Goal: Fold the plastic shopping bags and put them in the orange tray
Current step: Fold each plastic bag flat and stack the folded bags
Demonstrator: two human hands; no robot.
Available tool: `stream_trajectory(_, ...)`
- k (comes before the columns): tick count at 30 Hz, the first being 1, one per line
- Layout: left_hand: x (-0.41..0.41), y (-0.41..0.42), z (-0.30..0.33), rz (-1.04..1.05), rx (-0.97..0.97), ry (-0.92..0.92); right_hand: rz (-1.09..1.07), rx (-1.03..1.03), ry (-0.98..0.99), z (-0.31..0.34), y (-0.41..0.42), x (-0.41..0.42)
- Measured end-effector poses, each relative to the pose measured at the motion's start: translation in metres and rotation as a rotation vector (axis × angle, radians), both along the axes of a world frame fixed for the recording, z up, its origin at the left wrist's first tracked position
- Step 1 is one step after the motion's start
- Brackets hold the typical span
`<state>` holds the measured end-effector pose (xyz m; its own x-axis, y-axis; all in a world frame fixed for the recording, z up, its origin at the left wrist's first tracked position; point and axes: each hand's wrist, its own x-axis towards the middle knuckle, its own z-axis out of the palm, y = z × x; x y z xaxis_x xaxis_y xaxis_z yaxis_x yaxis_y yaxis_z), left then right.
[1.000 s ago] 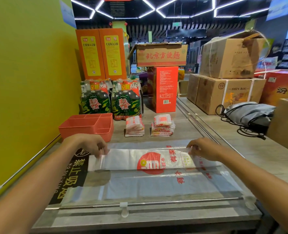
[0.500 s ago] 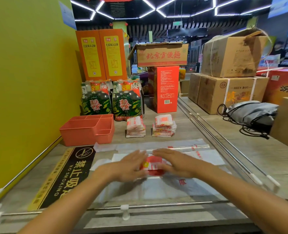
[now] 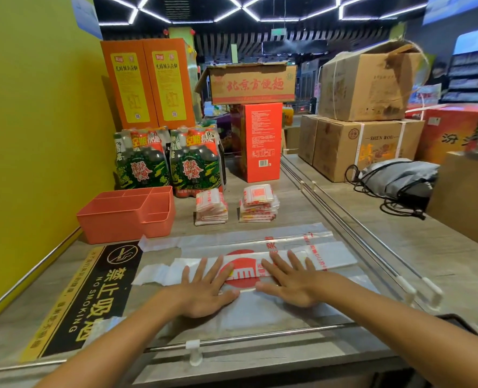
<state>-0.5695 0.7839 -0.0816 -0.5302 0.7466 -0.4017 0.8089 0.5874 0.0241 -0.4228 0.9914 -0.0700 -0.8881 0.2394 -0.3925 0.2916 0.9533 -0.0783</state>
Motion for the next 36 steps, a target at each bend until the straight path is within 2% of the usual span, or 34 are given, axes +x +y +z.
stream_trajectory(7,0.000,0.002,0.001,-0.014,0.007,-0.019,-0.148,-0.002,0.022,0.003,0.061,0.046)
stream_trajectory(13,0.002,0.000,0.003,-0.013,0.019,-0.022,-0.264,-0.032,0.002,0.009,0.066,0.052)
stream_trajectory(18,0.004,-0.001,0.008,-0.018,0.050,-0.007,-0.303,0.040,-0.037,0.014,0.062,0.040)
stream_trajectory(21,0.007,0.004,0.013,-0.079,0.134,0.059,-0.212,0.088,0.023,0.020,0.049,0.028)
stream_trajectory(25,0.022,0.028,0.019,-0.272,0.243,0.049,0.004,-0.002,0.101,0.017,0.020,0.014)
stream_trajectory(32,0.010,0.028,0.005,-0.231,0.116,-0.027,-0.005,-0.027,0.036,0.001,0.016,0.012)
stream_trajectory(36,-0.014,-0.007,0.011,-0.187,0.143,-0.022,-0.020,-0.036,0.038,0.008,0.013,0.013)
